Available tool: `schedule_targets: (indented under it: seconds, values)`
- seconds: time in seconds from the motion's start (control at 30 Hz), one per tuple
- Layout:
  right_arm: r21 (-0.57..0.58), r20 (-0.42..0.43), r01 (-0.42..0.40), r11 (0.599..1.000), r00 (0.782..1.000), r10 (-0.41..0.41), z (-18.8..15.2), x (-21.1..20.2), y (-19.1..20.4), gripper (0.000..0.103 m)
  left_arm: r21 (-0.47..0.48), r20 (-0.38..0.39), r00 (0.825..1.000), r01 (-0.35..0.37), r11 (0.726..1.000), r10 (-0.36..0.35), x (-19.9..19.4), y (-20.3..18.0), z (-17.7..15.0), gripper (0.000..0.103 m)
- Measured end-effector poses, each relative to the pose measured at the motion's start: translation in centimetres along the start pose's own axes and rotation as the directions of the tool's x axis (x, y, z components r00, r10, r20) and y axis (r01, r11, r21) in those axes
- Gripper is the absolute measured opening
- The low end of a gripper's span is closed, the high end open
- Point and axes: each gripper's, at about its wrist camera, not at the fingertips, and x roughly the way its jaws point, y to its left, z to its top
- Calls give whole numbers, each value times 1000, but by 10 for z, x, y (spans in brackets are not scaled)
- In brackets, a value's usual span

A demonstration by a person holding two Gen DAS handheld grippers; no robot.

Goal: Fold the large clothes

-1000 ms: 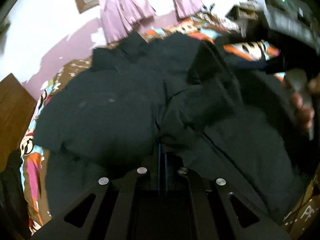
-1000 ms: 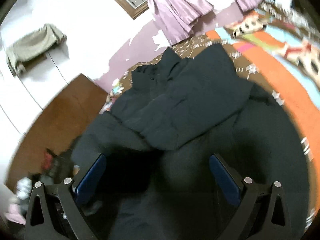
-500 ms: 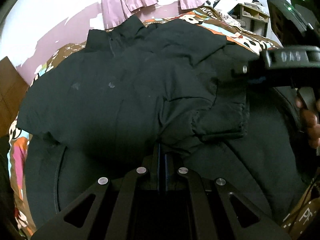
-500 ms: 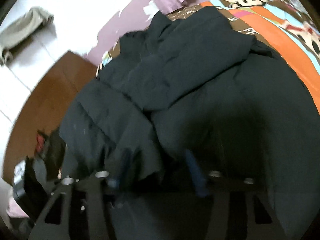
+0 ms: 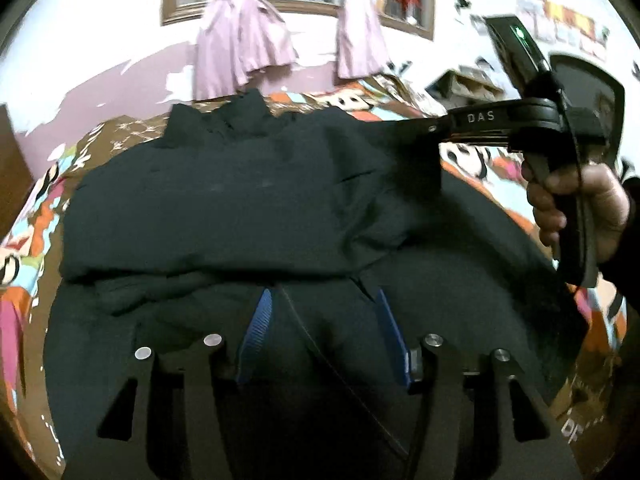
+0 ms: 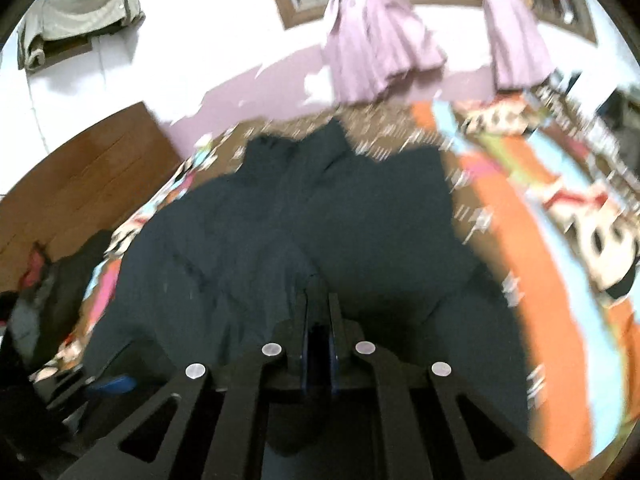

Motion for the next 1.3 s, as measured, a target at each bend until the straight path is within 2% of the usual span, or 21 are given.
schedule_targets:
  seconds: [0.17,0.33,0.37,0.4,0.43,0.47,0.53,0.6,0.7,0.77,0.83,0.9,1.03,1.3]
  values:
    - [-39,60,115,993,992,-112,30,23,-16,7,-154,8,994,-103,983,106,2,37,22,48]
    - [-103,51,146,984,989,-141,24,50,-12,11,-331,27,992,-109,937,125,5,90,52,48]
    - [-111,56,166,980,985,-161,20,54,-10,25,-358,22,991,-118,926,135,8,100,61,48]
    - [-117,65,181,976,983,-174,18,55,-9,34,-366,19,990,-123,922,140,9,105,67,49]
    - [-119,83,191,974,980,-182,15,56,-8,55,-365,11,989,-133,922,147,14,110,75,49]
    - [-119,107,193,974,978,-180,12,55,-7,67,-354,1,988,-146,924,156,17,112,79,49]
    - [-149,143,193,970,975,-172,9,54,-1,68,-303,-23,983,-180,936,181,30,111,90,49]
    - [-220,131,184,958,979,-157,5,61,7,68,-269,-50,977,-213,939,207,48,108,90,49]
    - [-300,71,141,943,990,-126,0,80,14,68,-238,-124,962,-266,934,242,80,112,81,52]
    - [-337,-4,124,933,991,-133,-7,100,16,68,-232,-171,954,-283,931,247,97,117,71,53]
    - [-351,-76,113,929,986,-149,-16,122,12,69,-217,-160,953,-286,933,255,103,115,61,53]
    - [-339,-105,100,936,984,-143,-19,134,8,70,-190,-145,951,-299,935,275,107,112,53,54]
    - [-320,-124,78,944,985,-124,-21,141,2,70,-145,-145,936,-340,929,320,118,109,44,54]
    - [-292,-152,60,955,982,-108,-27,151,-5,71,-108,-159,922,-371,923,352,132,111,41,54]
